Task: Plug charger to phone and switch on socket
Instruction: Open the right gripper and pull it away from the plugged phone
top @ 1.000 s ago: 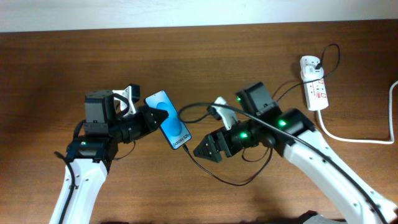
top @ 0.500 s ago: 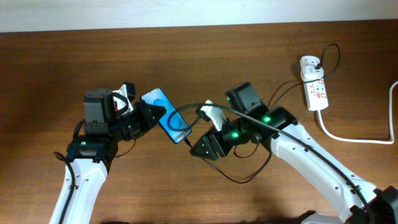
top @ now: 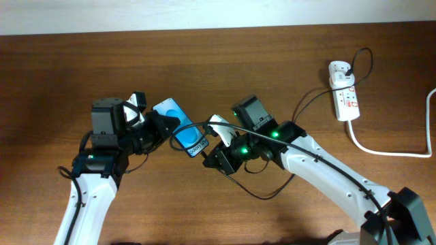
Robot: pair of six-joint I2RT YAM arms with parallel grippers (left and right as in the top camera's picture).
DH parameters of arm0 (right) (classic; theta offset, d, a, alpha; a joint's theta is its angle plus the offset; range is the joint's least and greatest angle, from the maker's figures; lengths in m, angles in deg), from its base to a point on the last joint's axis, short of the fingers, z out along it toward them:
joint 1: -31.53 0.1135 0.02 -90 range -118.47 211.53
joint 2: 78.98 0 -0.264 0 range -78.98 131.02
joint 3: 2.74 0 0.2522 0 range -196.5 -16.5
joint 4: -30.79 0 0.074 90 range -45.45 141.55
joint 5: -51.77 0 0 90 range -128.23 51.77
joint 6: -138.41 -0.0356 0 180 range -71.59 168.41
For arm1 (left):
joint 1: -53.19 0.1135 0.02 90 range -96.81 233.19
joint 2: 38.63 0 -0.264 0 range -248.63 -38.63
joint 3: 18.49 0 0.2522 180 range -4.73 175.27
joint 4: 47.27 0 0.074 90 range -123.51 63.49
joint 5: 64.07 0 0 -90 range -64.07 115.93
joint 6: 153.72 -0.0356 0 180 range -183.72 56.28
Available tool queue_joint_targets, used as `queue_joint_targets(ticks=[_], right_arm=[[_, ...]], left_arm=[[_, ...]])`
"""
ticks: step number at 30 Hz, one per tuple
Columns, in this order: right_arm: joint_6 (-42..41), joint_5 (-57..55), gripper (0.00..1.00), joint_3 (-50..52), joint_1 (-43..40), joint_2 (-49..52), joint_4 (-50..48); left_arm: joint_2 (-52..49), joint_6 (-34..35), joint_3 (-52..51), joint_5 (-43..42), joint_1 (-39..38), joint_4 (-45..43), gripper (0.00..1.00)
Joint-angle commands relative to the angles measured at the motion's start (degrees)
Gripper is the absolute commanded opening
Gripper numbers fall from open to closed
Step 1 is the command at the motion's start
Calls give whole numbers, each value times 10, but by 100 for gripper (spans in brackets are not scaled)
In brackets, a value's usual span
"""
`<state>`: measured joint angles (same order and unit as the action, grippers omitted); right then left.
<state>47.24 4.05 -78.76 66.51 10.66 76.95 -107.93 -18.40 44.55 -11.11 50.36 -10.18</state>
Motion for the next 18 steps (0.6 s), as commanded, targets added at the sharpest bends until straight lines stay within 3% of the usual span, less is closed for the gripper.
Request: queue_joint_targets(ticks=[1, 7, 18], right_arm=[[-5, 5, 4, 2, 3, 2, -23], [-58, 7, 4, 2, 3, 2, -84], [-69, 10, 4, 2, 3, 2, -107]], left_arm=[[13, 5, 2, -11, -2, 15, 0], [13, 0, 2, -10, -46, 29, 0], [13, -19, 2, -9, -103, 50, 0]])
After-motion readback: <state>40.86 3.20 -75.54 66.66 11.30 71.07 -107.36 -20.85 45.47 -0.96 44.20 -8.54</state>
